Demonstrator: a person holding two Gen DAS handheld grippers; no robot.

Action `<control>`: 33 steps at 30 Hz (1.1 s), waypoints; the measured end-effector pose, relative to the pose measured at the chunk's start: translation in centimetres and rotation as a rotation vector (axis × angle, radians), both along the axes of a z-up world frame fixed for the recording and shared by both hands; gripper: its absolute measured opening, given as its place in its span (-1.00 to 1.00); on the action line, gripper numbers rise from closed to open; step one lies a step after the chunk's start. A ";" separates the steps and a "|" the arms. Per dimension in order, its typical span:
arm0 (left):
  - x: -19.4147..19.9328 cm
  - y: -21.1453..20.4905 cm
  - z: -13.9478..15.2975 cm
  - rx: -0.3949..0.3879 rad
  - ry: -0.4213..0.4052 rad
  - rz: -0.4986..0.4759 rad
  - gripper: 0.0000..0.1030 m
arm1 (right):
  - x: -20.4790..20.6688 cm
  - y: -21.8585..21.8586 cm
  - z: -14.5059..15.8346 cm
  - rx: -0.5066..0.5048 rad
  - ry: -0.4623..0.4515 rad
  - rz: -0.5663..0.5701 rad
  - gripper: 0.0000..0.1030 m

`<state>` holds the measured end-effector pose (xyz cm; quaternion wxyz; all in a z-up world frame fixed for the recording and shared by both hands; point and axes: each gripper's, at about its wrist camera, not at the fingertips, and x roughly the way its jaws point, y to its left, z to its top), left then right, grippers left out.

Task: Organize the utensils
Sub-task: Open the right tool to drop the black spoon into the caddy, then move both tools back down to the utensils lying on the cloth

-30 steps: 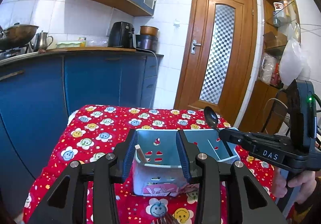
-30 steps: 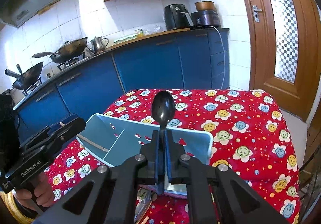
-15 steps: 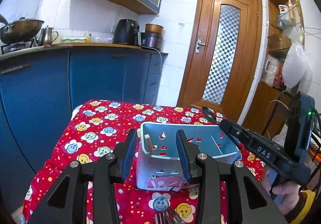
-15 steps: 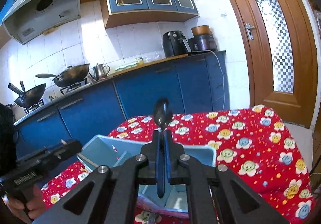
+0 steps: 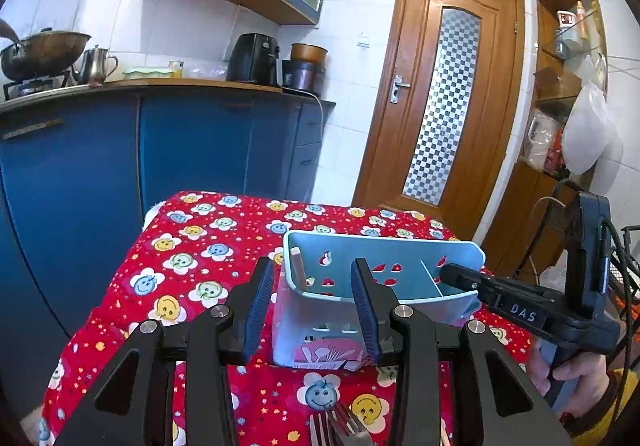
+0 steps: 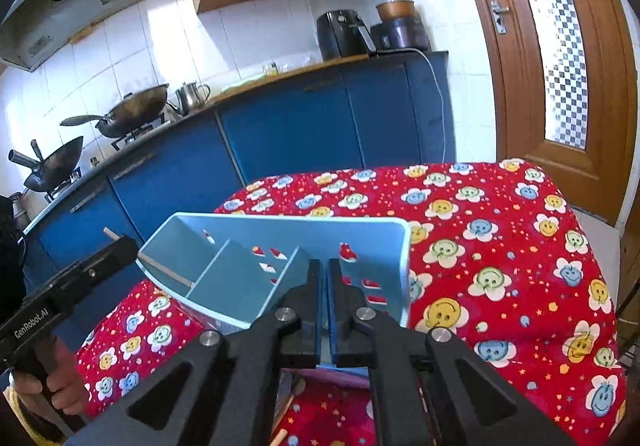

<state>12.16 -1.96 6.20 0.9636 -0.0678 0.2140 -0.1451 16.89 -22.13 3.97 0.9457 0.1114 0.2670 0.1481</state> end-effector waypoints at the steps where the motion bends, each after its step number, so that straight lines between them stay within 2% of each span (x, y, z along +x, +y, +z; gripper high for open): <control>1: -0.1 0.1 0.0 0.000 0.001 0.000 -0.20 | -0.2 -0.1 0.2 0.006 0.002 0.002 -0.92; 4: -0.3 0.3 0.0 0.006 0.011 0.004 -0.20 | -0.9 -0.4 0.8 0.024 0.003 0.004 -0.89; 6: -0.4 0.5 0.1 0.004 0.031 0.005 -0.20 | -1.6 -0.6 1.3 0.025 0.009 -0.002 -0.77; 8: -0.8 0.6 0.1 0.002 0.053 0.001 -0.20 | -2.3 -0.6 1.7 0.026 0.017 -0.005 -0.57; 17: -2.8 0.6 -0.2 0.063 0.156 -0.021 -0.20 | -7.3 -0.2 3.0 -0.031 0.069 -0.038 -0.47; 22: -3.9 0.1 -1.0 0.091 0.224 -0.040 -0.20 | -9.6 0.1 2.5 -0.047 0.112 -0.053 -0.42; 33: -5.0 -1.4 -3.6 0.083 0.345 -0.116 -0.21 | -12.7 -0.8 -0.6 -0.020 0.195 -0.116 -0.25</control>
